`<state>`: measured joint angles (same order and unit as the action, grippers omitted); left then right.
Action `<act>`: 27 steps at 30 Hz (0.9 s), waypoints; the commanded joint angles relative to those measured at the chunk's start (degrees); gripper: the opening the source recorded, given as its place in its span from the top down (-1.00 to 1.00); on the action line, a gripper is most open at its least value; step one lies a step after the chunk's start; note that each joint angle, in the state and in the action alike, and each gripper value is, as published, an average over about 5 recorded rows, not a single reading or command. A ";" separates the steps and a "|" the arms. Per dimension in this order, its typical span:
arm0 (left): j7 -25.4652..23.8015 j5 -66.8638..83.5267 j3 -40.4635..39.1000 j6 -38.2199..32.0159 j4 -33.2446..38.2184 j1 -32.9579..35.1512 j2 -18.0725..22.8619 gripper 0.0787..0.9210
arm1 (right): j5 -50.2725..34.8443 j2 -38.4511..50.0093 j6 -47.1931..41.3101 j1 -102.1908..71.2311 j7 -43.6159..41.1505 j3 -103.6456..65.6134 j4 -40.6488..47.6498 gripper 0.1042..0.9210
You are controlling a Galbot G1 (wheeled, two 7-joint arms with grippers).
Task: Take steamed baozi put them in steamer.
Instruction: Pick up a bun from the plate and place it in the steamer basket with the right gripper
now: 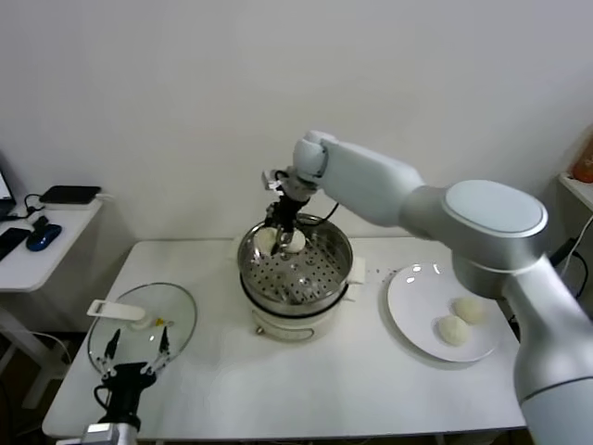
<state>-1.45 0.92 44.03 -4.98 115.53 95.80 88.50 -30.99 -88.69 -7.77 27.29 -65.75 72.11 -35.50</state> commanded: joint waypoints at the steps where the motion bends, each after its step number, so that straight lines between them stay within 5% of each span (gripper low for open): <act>1: 0.00 0.24 0.05 -0.06 -0.12 0.18 -0.06 -0.77 | 1.63 -3.11 -0.36 -3.70 0.68 -2.20 2.34 -0.49; 27: 0.05 0.78 0.04 -0.20 -0.31 0.62 -0.05 -0.77 | 3.30 -2.05 -0.57 -5.58 1.21 -2.93 1.50 -0.49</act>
<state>-1.40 1.69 44.10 -5.19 115.28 96.42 88.49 -27.94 -90.51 -8.34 22.07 -64.58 69.41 -33.98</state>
